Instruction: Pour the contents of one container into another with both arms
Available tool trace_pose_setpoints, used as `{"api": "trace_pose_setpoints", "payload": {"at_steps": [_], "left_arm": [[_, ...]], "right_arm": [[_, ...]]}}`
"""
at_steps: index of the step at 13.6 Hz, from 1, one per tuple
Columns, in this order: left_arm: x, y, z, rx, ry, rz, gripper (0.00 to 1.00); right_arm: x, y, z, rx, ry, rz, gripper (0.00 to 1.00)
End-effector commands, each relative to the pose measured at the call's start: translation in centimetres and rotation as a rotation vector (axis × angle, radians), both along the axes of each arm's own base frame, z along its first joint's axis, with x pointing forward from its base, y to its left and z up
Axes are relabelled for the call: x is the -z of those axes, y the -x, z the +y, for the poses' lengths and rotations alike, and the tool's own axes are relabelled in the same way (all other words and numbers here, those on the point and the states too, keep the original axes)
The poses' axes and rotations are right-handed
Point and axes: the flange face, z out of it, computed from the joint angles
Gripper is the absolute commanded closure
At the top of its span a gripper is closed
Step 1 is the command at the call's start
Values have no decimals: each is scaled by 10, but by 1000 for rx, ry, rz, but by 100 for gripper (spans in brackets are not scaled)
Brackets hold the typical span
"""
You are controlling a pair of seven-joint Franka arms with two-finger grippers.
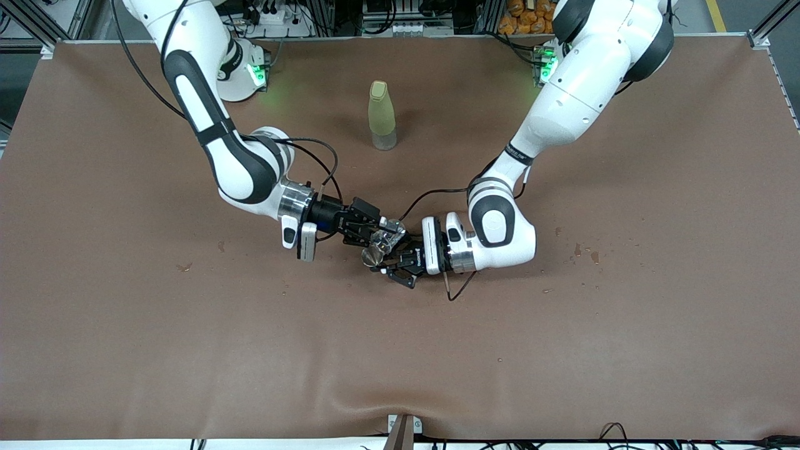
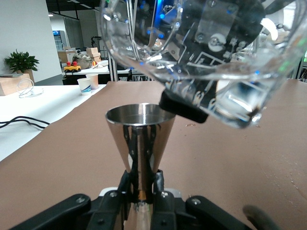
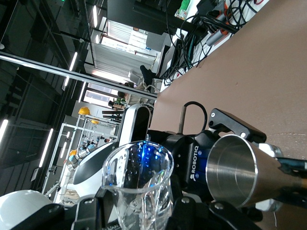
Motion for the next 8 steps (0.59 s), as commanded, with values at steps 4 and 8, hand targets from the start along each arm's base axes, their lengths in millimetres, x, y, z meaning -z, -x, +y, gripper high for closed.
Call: {"api": "trace_pose_setpoints", "payload": {"at_steps": [4, 8], "left_arm": [[-4, -4, -4, -30, 14, 8, 100], [-6, -5, -4, -31, 15, 11, 100]], "right_arm": [[-10, -1, 1, 41, -47, 85, 89], [-20, -1, -2, 65, -79, 149, 89]]}}
